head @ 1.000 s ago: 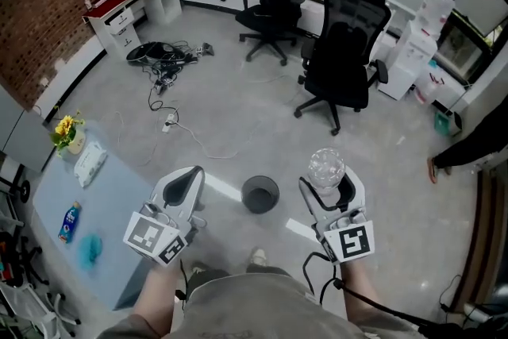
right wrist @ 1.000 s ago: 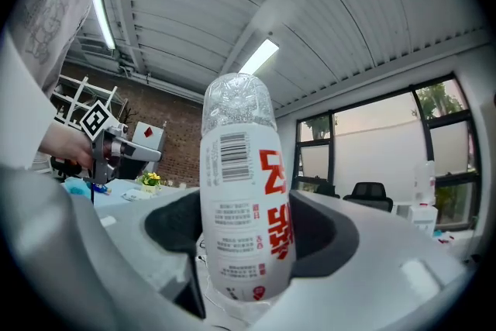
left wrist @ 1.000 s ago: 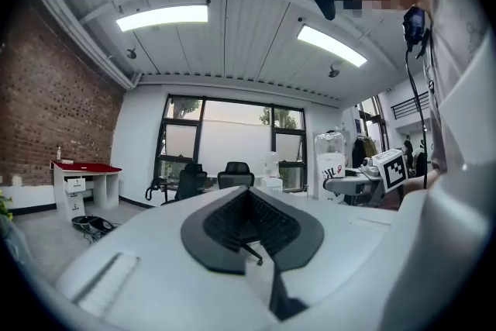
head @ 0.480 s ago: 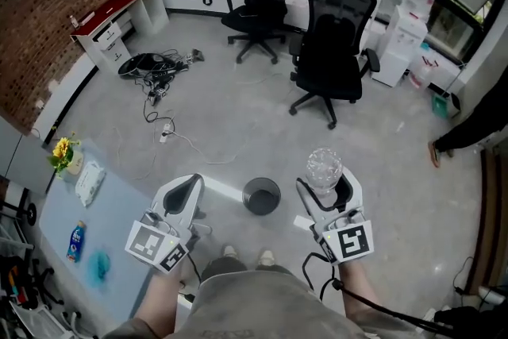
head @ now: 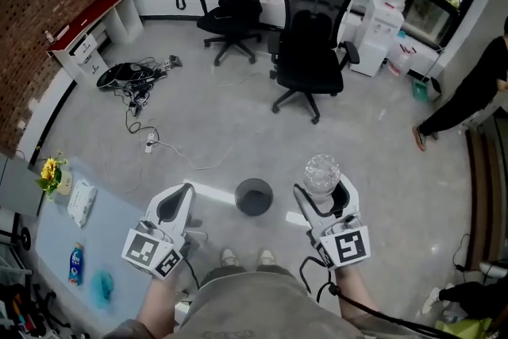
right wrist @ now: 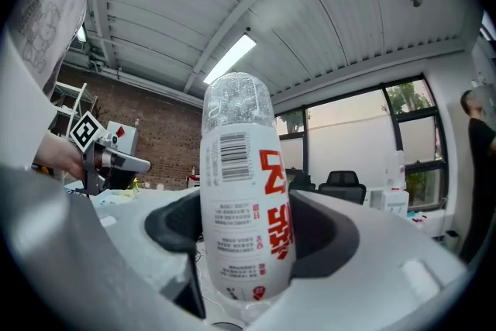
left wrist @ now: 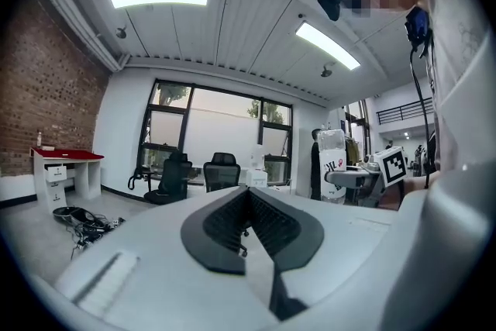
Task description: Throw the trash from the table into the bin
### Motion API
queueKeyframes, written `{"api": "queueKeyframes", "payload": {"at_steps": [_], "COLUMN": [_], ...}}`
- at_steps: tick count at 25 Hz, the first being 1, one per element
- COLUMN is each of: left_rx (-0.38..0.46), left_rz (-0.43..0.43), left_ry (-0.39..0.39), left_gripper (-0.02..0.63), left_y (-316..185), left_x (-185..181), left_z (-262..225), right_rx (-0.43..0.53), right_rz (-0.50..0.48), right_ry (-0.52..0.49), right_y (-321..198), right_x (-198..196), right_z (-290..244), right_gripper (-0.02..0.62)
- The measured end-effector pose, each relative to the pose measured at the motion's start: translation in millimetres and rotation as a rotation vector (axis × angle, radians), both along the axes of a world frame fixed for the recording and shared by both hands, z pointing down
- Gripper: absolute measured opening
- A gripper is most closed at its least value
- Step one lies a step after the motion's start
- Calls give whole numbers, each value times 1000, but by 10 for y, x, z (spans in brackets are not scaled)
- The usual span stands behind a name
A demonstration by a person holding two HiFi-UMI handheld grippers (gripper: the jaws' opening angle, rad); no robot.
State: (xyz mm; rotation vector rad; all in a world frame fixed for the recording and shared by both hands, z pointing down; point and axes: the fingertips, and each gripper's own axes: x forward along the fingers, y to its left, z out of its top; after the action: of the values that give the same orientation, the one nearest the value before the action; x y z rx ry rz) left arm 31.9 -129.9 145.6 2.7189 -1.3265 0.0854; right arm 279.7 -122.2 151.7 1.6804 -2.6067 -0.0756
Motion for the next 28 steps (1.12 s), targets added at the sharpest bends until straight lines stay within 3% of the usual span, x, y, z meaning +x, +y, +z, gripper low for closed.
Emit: {"api": "queueKeyframes", "payload": {"at_steps": [14, 22, 28], "left_rx": [-28, -110, -185], "left_rz": [45, 60, 67], "left_ry": [-10, 3, -3], "left_gripper": [0, 0, 0], "left_y": [-235, -710, -1065], "left_x": [-24, -76, -112], "left_z": [211, 717, 1411], "right_rx": [-86, -198, -288], "right_rz": [6, -58, -98], "right_ry": [41, 91, 108], "right_y": [-179, -728, -1137], "right_x": [-82, -396, -576], "right_z": [188, 643, 1266], "right_gripper": [322, 322, 322]}}
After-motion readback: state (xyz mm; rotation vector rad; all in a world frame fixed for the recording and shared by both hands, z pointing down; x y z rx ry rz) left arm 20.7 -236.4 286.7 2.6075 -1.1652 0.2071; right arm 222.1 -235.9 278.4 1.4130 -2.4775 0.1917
